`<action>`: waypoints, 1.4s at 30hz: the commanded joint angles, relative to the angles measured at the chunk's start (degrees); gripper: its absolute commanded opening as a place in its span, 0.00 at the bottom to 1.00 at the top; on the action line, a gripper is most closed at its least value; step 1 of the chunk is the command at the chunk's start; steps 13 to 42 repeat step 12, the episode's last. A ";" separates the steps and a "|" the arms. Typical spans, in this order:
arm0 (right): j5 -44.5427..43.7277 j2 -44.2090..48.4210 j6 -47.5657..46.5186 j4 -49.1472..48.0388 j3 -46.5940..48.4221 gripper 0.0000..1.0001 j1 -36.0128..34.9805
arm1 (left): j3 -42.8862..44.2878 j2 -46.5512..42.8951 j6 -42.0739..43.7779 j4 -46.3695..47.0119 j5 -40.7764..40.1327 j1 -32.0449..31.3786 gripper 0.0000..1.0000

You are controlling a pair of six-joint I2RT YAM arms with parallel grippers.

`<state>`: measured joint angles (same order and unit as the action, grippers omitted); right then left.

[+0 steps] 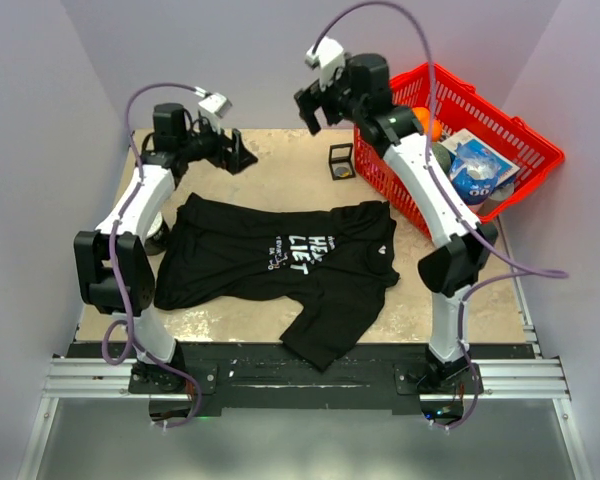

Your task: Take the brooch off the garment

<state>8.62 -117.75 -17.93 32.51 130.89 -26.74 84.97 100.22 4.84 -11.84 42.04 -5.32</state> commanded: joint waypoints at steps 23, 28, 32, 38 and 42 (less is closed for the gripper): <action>-22.60 10.53 5.02 -12.74 1.91 0.99 -1.03 | 25.77 3.31 -5.99 6.38 -13.03 5.32 0.99; -22.60 10.53 5.02 -12.74 1.91 0.99 -1.03 | 25.77 3.31 -5.99 6.38 -13.03 5.32 0.99; -22.60 10.53 5.02 -12.74 1.91 0.99 -1.03 | 25.77 3.31 -5.99 6.38 -13.03 5.32 0.99; -22.60 10.53 5.02 -12.74 1.91 0.99 -1.03 | 25.77 3.31 -5.99 6.38 -13.03 5.32 0.99; -22.60 10.53 5.02 -12.74 1.91 0.99 -1.03 | 25.77 3.31 -5.99 6.38 -13.03 5.32 0.99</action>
